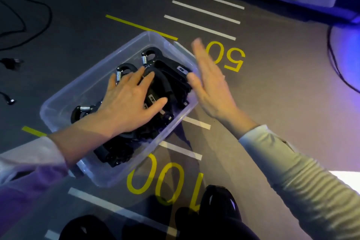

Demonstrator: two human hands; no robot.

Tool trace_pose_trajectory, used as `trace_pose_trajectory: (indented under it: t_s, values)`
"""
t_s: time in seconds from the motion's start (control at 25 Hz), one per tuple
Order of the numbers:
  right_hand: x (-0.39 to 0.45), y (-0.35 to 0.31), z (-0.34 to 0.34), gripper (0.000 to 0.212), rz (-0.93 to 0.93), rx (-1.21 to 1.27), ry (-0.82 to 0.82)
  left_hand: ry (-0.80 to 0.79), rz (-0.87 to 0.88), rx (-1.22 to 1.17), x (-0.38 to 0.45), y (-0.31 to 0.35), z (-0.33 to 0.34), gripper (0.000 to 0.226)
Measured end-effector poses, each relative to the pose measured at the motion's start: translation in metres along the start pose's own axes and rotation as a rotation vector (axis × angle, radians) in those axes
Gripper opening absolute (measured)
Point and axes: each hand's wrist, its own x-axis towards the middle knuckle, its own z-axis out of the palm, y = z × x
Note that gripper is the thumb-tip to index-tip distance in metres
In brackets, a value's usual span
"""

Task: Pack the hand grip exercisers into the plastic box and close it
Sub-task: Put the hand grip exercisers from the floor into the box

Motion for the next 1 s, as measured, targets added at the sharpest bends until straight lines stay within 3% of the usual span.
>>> trace_pose_trajectory:
  t_s: [0.08,0.16,0.36,0.48,0.64,0.8,1.0]
  values:
    - [-0.01,0.028,-0.006,0.068,0.149,0.028,0.18,0.016,0.059,-0.036,0.01,0.023,-0.003,0.087]
    - [-0.024,0.058,-0.006,0.068,0.267,-0.034,0.15,0.008,0.123,-0.033,0.02,0.044,-0.001,0.078]
    - [-0.048,0.099,0.015,0.072,0.542,-0.27,-0.388,-0.039,0.161,0.074,0.056,0.065,0.008,0.082]
    - [-0.053,0.105,0.03,0.085,0.443,-0.296,-0.638,-0.071,0.162,0.083,0.073,0.067,0.012,0.089]
    - [-0.054,0.111,0.049,0.102,0.19,-0.395,-0.767,-0.075,0.161,0.063,0.096,0.065,0.014,0.083]
    - [-0.056,0.115,0.066,0.087,0.137,-0.469,-0.732,-0.084,0.161,0.028,0.105,0.066,0.016,0.086]
    - [-0.048,0.119,0.065,0.088,0.269,-0.283,-0.644,-0.065,0.2,-0.009,0.104,0.06,0.016,0.085]
